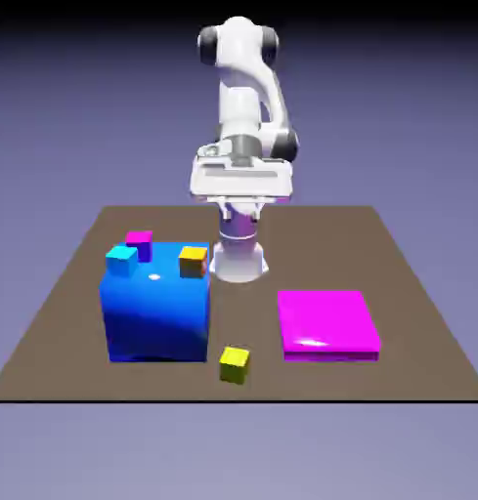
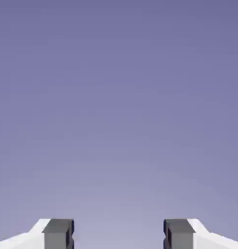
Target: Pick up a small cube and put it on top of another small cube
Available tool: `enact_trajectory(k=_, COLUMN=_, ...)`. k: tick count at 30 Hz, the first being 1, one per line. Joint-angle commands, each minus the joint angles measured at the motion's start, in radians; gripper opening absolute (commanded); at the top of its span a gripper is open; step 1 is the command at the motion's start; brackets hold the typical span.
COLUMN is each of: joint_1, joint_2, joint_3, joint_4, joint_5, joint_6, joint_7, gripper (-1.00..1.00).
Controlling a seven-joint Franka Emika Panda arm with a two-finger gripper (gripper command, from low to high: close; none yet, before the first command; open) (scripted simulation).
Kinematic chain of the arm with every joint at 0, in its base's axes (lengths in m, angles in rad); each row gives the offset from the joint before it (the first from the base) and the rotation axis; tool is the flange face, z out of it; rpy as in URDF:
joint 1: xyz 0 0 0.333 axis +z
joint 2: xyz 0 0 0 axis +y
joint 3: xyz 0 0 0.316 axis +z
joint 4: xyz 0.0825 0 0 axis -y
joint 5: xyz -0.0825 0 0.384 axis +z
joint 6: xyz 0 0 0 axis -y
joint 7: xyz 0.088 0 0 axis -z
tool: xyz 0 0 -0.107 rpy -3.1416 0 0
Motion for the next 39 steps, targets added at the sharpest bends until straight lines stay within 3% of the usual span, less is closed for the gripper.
enact_trajectory(k=1, joint_1=-0.001, joint_2=0.036, joint_3=-0.001, joint_4=0.025, joint_5=0.004, joint_6=-0.033, joint_7=0.006, gripper=0.0)
enact_trajectory(k=26, joint_1=-0.027, joint_2=0.937, joint_3=-0.036, joint_4=0.649, joint_5=0.111, joint_6=-0.85, joint_7=0.167, gripper=0.0)
enact_trajectory(k=31, joint_1=-0.027, joint_2=1.05, joint_3=-0.023, joint_4=0.602, joint_5=0.13, joint_6=-0.691, joint_7=0.152, gripper=0.0)
enact_trajectory(k=32, joint_1=-0.027, joint_2=1.05, joint_3=-0.023, joint_4=0.602, joint_5=0.13, joint_6=-0.691, joint_7=0.152, gripper=-1.0)
enact_trajectory(k=39, joint_1=-0.067, joint_2=0.878, joint_3=-0.027, joint_4=0.683, joint_5=0.111, joint_6=-0.906, joint_7=0.17, gripper=-1.0)
